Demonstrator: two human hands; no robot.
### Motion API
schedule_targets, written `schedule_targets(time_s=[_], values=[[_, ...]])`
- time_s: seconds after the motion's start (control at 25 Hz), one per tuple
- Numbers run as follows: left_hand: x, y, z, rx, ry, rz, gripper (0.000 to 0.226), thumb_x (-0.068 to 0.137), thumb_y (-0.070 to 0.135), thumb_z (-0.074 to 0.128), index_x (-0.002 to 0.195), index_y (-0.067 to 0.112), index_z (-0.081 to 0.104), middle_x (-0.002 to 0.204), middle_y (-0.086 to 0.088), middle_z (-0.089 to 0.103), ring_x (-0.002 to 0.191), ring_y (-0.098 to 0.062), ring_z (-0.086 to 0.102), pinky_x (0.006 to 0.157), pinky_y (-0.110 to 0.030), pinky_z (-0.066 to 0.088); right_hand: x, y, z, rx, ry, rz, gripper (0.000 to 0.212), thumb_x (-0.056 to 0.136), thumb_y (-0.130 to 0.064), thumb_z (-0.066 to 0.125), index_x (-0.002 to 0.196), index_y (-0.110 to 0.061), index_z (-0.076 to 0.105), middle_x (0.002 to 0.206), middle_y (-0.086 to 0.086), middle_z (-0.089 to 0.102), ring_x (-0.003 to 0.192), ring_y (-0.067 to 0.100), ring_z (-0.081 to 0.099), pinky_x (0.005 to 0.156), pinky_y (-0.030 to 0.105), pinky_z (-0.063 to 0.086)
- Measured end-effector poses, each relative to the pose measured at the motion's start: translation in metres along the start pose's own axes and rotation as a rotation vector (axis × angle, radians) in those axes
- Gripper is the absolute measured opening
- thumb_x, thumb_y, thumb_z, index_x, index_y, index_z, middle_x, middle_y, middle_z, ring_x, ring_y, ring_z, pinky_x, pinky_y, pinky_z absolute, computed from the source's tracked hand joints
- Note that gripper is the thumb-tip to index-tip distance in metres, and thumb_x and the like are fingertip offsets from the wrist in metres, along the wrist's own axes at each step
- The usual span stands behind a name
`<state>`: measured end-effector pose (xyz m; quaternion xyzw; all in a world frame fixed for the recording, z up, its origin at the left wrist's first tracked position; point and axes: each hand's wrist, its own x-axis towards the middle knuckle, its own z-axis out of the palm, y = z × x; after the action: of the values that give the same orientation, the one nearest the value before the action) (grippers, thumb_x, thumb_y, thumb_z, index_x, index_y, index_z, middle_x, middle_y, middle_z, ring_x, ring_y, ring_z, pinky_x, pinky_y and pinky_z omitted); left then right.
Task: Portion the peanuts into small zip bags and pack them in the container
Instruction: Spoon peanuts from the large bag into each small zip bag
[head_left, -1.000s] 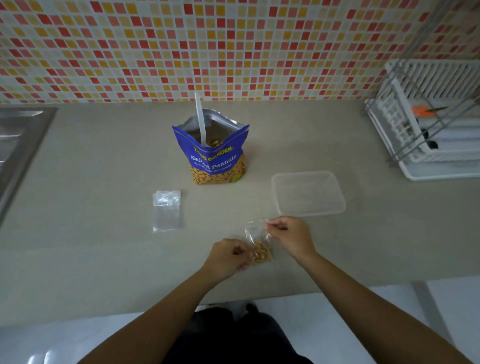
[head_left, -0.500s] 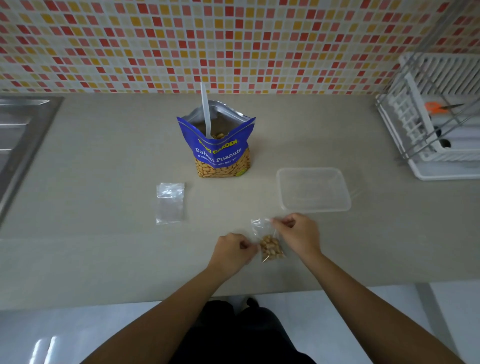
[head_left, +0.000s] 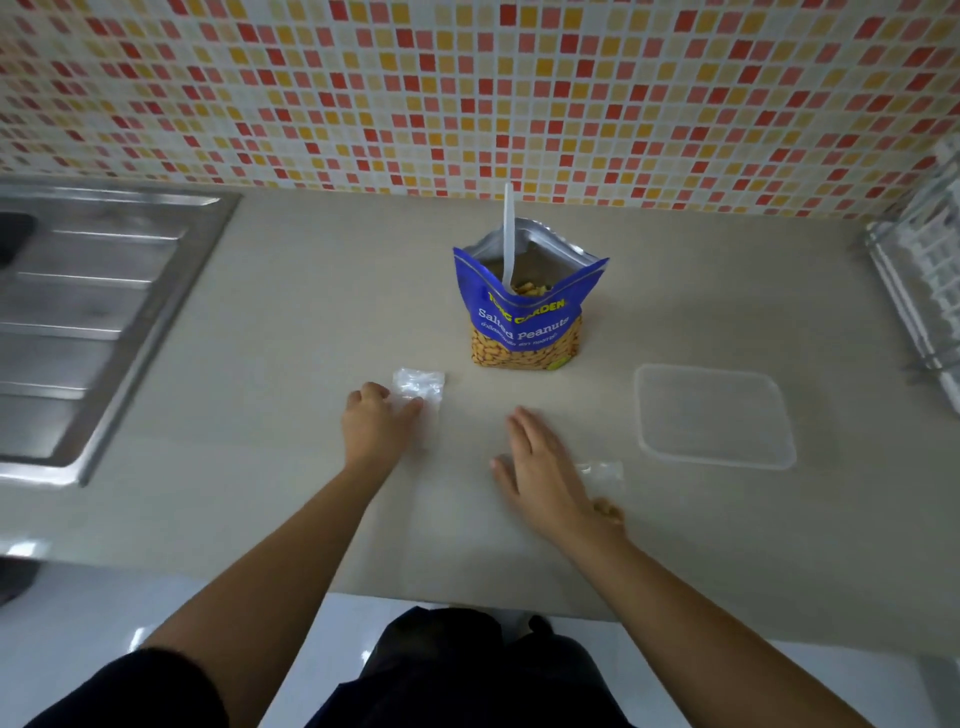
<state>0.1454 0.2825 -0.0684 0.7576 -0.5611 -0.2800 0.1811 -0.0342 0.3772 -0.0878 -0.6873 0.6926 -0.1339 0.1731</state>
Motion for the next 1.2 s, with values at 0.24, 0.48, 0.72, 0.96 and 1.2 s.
schedule_targets(time_s=[0.24, 0.48, 0.72, 0.96, 1.2], values=[[0.013, -0.001, -0.005, -0.021, -0.077, -0.083, 0.026, 0.083, 0.023, 0.065, 0.102, 0.006, 0.064, 0.105, -0.01, 0.068, 0.105, -0.029, 0.059, 0.084, -0.029, 0.044, 0.007, 0.005, 0.024, -0.134, -0.077, -0.036, 0.063, 0.085, -0.043, 0.034, 0.128, 0.0, 0.05, 0.138, 0.019, 0.048, 0.128, 0.032, 0.046, 0.097, 0.046, 0.044], [0.015, -0.007, -0.017, -0.115, -0.121, -0.131, 0.016, 0.083, 0.024, 0.064, 0.089, 0.009, 0.066, 0.083, -0.002, 0.065, 0.09, -0.025, 0.059, 0.07, -0.027, 0.043, 0.008, 0.007, 0.026, -0.152, -0.076, -0.037, 0.063, 0.083, -0.044, 0.036, 0.126, -0.001, 0.052, 0.136, 0.018, 0.05, 0.125, 0.031, 0.049, 0.095, 0.045, 0.045], [0.012, -0.001, -0.017, 0.079, -0.191, -0.052, 0.02, 0.083, 0.026, 0.064, 0.072, 0.011, 0.057, 0.074, 0.0, 0.056, 0.077, -0.019, 0.049, 0.055, -0.023, 0.037, 0.007, 0.007, 0.029, -0.189, -0.039, -0.051, 0.063, 0.084, -0.044, 0.035, 0.128, -0.002, 0.052, 0.138, 0.015, 0.049, 0.127, 0.028, 0.048, 0.098, 0.042, 0.043], [0.015, -0.004, -0.028, -0.089, -0.186, -0.133, 0.007, 0.081, 0.019, 0.063, 0.076, 0.013, 0.063, 0.071, 0.004, 0.056, 0.077, -0.019, 0.052, 0.051, -0.017, 0.036, 0.007, 0.009, 0.032, -0.198, -0.019, -0.056, 0.063, 0.084, -0.044, 0.035, 0.127, -0.002, 0.052, 0.137, 0.016, 0.05, 0.126, 0.029, 0.049, 0.097, 0.042, 0.043], [0.007, 0.02, -0.066, -0.177, -0.168, -0.019, 0.009, 0.079, 0.016, 0.065, 0.072, 0.013, 0.06, 0.069, 0.004, 0.058, 0.07, -0.016, 0.052, 0.056, -0.02, 0.038, 0.013, -0.002, 0.001, 0.097, 0.044, -0.106, 0.058, 0.085, -0.036, 0.045, 0.13, 0.001, 0.047, 0.133, 0.02, 0.051, 0.123, 0.034, 0.048, 0.103, 0.04, 0.04]])
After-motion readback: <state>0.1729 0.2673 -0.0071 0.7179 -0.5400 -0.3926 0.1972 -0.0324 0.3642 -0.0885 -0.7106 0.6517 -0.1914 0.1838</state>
